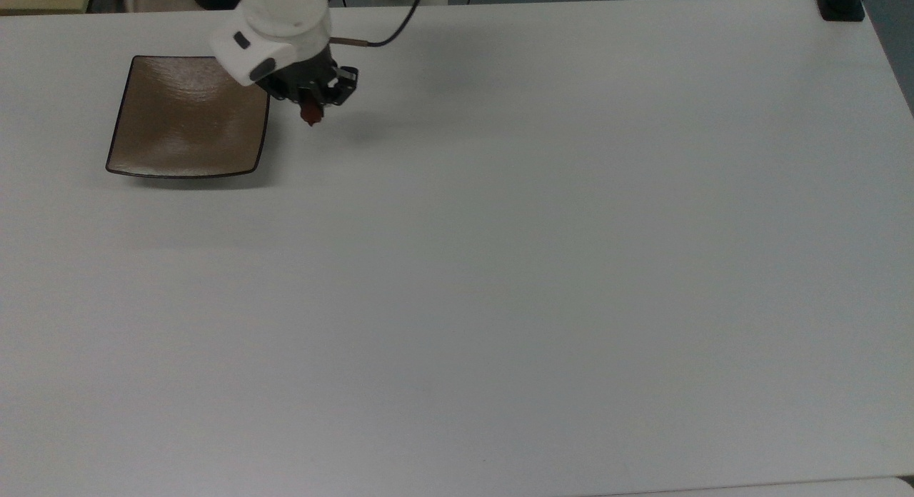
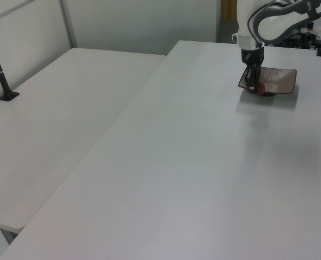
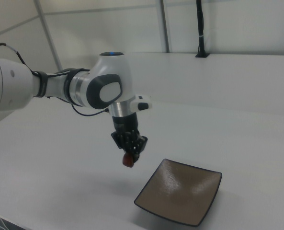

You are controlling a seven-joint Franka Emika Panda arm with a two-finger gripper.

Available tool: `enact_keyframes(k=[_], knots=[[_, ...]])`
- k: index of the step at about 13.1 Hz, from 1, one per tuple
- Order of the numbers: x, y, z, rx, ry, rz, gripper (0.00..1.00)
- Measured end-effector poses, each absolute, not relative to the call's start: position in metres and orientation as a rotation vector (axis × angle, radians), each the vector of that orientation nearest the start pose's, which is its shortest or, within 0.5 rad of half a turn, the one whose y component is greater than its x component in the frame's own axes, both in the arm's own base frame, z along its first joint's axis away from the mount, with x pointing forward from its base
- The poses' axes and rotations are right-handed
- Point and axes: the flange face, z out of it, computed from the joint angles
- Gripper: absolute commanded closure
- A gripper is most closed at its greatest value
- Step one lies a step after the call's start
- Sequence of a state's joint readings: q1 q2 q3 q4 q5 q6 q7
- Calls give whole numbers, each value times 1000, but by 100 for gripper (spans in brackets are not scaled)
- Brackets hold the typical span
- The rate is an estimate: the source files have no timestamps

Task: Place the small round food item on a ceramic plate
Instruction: 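Carry the held food item over the brown square plate, then lower the food item onto the plate and open the gripper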

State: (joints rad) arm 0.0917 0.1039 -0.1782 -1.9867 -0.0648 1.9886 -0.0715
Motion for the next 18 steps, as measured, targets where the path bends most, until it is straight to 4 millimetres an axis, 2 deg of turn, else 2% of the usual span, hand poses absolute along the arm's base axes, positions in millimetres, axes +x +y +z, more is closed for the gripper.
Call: enact_keyframes(k=[3,6,8,9,10,11,12,15,18], knots=[[552,-131,413,-3206,11,159,80],[547,-176,417,-3226,30,75,80],[549,-187,409,-3240,40,42,80],[552,-190,402,-3248,44,29,77],[554,-193,393,-3256,48,20,52],[557,-196,384,-3264,50,20,20],[558,-197,378,-3266,51,28,0],[559,-198,363,-3267,52,70,0],[559,-198,360,-3267,52,78,0]])
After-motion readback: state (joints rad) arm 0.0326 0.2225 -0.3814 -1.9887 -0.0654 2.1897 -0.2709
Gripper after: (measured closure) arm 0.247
